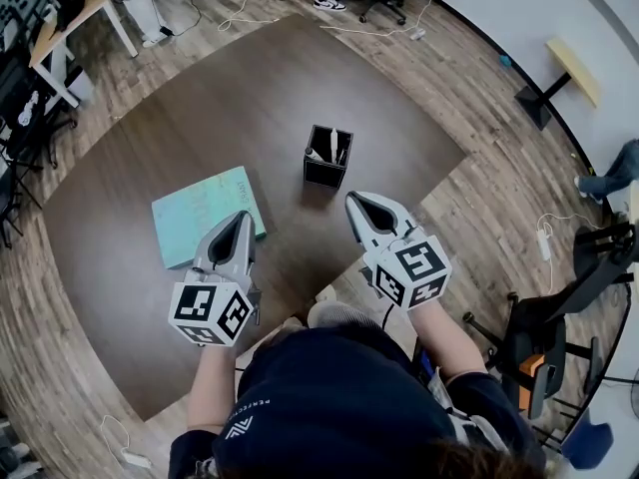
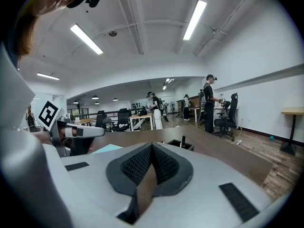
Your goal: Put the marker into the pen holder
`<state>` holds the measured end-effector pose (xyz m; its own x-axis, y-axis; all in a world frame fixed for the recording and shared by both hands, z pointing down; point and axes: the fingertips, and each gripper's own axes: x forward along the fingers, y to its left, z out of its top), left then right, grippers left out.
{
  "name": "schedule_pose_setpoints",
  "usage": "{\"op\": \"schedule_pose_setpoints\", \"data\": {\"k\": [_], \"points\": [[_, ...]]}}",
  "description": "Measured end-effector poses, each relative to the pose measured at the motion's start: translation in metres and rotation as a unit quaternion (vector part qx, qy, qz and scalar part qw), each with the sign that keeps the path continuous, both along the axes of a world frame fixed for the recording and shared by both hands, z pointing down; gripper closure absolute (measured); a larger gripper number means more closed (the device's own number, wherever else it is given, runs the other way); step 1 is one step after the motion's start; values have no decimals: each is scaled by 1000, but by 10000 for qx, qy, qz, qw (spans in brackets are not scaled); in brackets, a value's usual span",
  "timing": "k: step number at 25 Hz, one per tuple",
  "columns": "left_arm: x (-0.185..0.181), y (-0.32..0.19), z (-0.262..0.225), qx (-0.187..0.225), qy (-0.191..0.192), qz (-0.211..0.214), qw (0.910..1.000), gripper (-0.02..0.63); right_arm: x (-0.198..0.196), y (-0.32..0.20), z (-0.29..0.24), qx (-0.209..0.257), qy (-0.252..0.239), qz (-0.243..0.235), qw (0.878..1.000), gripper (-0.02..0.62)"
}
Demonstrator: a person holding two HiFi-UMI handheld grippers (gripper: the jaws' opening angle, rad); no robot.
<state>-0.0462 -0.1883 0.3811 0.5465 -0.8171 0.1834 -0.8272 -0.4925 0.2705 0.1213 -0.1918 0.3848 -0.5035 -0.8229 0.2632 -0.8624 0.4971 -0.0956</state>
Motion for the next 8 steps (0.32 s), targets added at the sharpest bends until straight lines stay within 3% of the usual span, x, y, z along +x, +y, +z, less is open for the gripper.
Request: {"op": "schedule_pose_setpoints", "data": {"k": [8], "points": [[2,2,1,20,34,-12,10000,600,-2,1,1,-16,46,-55,10000,595]]}}
